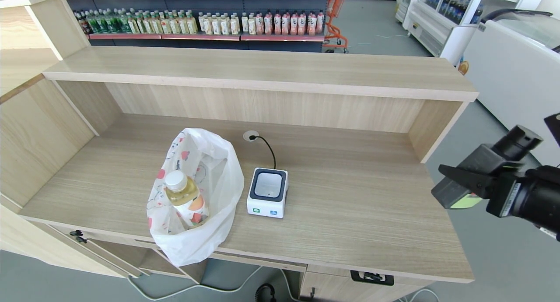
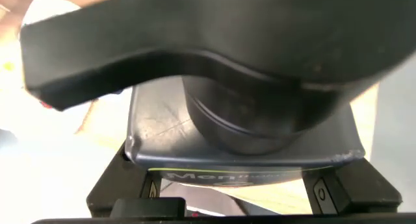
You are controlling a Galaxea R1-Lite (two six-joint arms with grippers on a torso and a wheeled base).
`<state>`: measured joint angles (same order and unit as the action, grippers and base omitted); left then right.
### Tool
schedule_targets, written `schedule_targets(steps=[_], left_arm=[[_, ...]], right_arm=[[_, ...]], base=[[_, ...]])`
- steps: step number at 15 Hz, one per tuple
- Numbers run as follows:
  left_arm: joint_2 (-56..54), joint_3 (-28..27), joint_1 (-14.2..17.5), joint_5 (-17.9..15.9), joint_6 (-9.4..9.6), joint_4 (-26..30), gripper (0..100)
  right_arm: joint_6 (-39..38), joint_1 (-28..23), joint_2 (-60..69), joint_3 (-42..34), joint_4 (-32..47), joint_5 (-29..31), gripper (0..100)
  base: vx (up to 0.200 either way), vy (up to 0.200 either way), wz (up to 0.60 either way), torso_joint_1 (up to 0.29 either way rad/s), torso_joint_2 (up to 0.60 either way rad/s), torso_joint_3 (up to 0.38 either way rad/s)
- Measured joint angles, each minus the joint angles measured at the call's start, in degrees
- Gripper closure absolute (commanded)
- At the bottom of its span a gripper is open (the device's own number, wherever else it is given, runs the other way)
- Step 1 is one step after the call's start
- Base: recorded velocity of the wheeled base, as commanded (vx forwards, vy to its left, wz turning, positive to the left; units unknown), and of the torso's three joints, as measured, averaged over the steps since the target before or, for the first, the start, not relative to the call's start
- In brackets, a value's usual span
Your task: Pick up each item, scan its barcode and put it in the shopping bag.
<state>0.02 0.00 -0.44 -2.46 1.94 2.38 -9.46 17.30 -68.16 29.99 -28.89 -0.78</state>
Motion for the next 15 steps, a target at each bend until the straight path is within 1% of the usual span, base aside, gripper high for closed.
schedule_targets(steps=[2,4,5,7,10,15], left_arm=[[0.0,0.0,0.0,0.01,0.0,-0.02,0],[0.0,0.0,0.0,0.01,-0.02,0.0,0],[0.0,0.0,0.0,0.0,0.05,-0.02,0],[0.0,0.0,0.0,0.0,0.06,0.0,0],[0.0,0.0,0.0,0.0,0.09,0.0,0],[0.0,0.0,0.04,0.01,0.09,0.0,0]], right_arm=[[-3.05,1.58,-4.61,3.35,1.96,1.97,100],[-8.22,3.62,-8.13,7.77,8.56,2.66,100],[-9.64,4.85,-9.16,9.34,11.28,2.69,100],[-10.05,6.31,-10.12,10.41,11.95,2.69,100],[-10.02,7.08,-10.97,10.64,11.96,2.67,100],[-10.05,9.74,-11.58,10.17,12.17,2.66,100]], base=[[0.0,0.0,0.0,0.0,0.0,0.0],[0.0,0.0,0.0,0.0,0.0,0.0],[0.0,0.0,0.0,0.0,0.0,0.0],[0.0,0.0,0.0,0.0,0.0,0.0],[0.0,0.0,0.0,0.0,0.0,0.0],[0.0,0.2,0.0,0.001,0.0,0.004]])
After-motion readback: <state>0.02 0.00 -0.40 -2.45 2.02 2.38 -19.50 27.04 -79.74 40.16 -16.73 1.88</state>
